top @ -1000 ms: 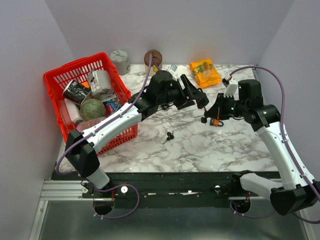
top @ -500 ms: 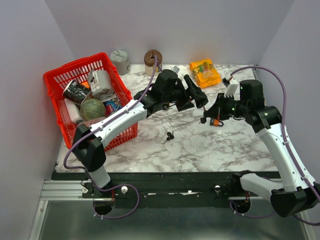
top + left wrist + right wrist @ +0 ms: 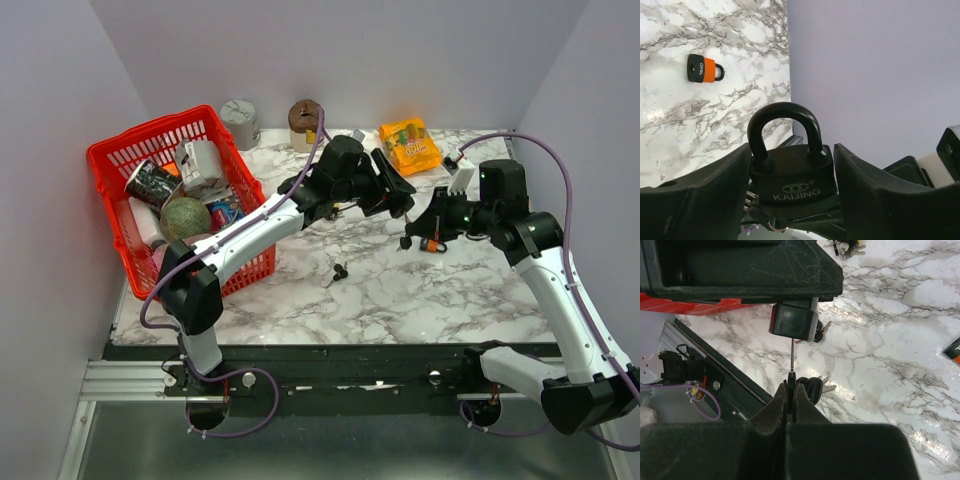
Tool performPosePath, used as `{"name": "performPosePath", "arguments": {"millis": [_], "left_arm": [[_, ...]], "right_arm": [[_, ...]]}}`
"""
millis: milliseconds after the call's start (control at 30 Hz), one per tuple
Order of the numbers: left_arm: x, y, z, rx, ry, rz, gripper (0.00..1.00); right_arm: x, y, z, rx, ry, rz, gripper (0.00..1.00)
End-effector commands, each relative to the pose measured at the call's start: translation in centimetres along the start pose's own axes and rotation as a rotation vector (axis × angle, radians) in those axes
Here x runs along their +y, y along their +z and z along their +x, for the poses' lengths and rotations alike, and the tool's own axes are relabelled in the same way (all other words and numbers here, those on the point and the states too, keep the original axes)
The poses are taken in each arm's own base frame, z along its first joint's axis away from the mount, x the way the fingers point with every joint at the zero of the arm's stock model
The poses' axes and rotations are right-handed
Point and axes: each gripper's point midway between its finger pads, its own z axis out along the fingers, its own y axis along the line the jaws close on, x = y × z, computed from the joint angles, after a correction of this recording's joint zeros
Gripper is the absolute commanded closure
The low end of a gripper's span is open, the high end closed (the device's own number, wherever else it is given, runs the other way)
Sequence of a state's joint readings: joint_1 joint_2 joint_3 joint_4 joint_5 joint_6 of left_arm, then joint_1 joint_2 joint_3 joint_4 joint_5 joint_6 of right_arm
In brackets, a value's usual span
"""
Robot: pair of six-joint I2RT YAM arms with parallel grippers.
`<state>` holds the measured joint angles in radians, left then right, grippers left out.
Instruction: Unlock with the key
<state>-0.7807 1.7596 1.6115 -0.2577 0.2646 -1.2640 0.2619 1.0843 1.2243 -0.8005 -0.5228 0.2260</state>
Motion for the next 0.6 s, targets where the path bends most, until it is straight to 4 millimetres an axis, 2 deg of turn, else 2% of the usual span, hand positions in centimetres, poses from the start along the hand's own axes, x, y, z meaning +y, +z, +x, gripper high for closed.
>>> {"name": "performPosePath", "arguments": {"millis": [0,67,100,267,400,433,567], "left_arm": [[-0.7,0.3,-0.6,-0.018,0.006,0.013,0.37],[-0.7,0.3,-0.5,-0.016,0.011,0.015,0.44],[-0.7,0.2,-0.5,-0.015,0.016,0.016,0.51],[-0.4,0.3,-0.1,-0.002,0.032,0.016,0.74],[-0.4,0.1,0.3,0.007,0.063,0.022,0.97],[-0.4,0.0,0.3,0.005,0.072,0.026,1.00],[-0.7,0.1,1.2,0.017,0.127,0.032,1.00]], "right_arm": [[1.7,-0.6,-2.2,-0.093,-0.083,-0.071,0.99],[1.7,-0.7,-2.3,-0.094,-0.075,-0.067,0.99],[1.7,-0.6,-2.3,-0.090,-0.069,-0.068,0.99],[1.7,-0.4,-2.6,-0.083,-0.028,-0.059,0.99],[1.7,-0.3,-3.3,-0.092,0.004,-0.049,0.99],[1.6,-0.2,-3.6,-0.105,0.007,-0.045,0.99],[1.8,-0.2,-4.6,-0.130,0.024,-0.047,0.99]]}}
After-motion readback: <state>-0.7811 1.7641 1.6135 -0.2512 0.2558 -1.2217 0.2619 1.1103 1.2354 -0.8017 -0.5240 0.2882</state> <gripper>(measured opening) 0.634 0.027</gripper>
